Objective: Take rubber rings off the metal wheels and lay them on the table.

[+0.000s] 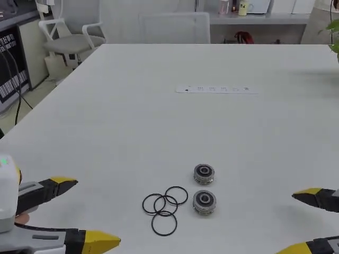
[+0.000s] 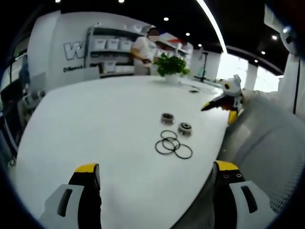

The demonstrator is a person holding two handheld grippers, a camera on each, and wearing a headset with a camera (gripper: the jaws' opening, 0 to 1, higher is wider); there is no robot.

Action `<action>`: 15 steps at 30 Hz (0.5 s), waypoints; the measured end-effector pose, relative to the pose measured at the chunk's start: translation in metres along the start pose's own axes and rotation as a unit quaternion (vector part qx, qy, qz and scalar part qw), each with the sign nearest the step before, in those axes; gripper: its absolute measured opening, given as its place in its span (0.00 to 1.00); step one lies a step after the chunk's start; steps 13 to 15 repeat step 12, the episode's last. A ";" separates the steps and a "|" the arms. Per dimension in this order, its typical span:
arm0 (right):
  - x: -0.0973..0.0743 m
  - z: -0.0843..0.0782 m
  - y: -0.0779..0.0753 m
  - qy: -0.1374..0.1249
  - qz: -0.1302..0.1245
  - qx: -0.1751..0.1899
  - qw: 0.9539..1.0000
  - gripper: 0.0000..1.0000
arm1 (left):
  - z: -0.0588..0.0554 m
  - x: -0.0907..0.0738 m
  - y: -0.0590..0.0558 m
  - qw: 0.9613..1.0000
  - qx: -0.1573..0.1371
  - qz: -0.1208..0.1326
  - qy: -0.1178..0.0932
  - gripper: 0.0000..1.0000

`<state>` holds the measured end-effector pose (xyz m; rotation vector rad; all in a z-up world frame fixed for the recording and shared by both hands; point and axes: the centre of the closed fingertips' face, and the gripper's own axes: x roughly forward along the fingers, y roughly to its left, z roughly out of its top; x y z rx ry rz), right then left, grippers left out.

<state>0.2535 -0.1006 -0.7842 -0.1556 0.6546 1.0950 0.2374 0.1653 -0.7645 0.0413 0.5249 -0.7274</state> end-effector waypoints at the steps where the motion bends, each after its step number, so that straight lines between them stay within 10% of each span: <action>1: 0.000 0.000 0.001 -0.002 0.000 0.002 1.000 0.92 | -0.001 0.000 -0.001 1.000 -0.001 -0.001 0.001 1.00; 15: -0.003 -0.004 0.004 -0.001 0.000 0.000 1.000 0.92 | 0.000 -0.005 -0.003 1.000 0.003 0.001 0.003 1.00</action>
